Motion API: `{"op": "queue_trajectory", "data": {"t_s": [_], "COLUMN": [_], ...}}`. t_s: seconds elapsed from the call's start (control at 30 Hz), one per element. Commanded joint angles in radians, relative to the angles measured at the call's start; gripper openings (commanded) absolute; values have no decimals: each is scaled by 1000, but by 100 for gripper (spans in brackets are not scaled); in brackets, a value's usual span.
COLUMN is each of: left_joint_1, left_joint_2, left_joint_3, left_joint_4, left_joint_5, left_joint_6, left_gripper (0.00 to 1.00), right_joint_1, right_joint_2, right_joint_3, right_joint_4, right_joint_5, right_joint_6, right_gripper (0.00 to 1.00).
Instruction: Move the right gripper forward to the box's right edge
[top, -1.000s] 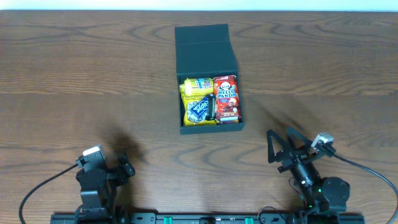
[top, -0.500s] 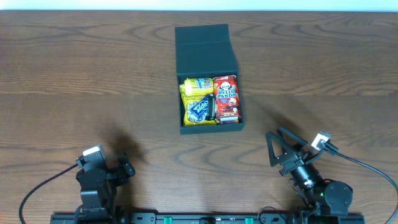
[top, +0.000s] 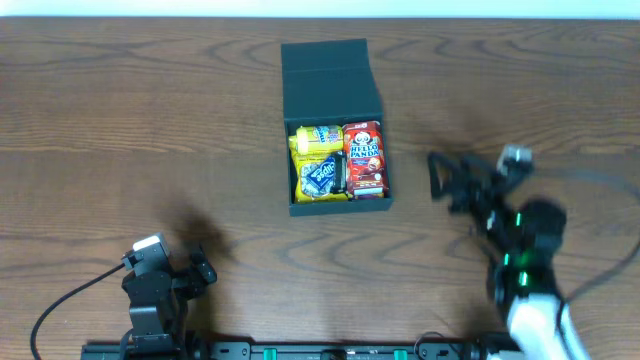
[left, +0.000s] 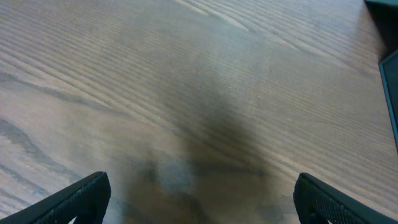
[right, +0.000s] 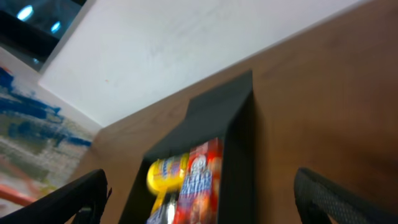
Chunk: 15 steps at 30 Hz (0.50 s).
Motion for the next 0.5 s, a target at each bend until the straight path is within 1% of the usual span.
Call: {"op": "queue_trajectory", "data": {"t_s": [0.0,0.07,0.23,0.27,0.47], "left_joint_1": [4,4,4,4,4], "left_joint_2": [-5,-5,-5,-5,-5], "left_joint_3": [-14,-14,-14,-14,-14], "left_joint_4": [-24,-24,-24,-24,-24], "left_joint_5": [-14,-14,-14,-14,-14], "left_joint_6": [-3,-3,-3,-3,-3], "left_gripper": [95,95,95,95,95], "right_joint_1": [7,7,8,8,20], "right_joint_2": [214,390,694,765,1037], "right_joint_3": [198,349,595,649,840], "right_joint_4": [4,3,3,3,3], "right_joint_5": [-42,-112,-189,-201,-315], "right_joint_6": [-141,-156,-150,-124,-56], "right_gripper": [96,97,96,96,93]}}
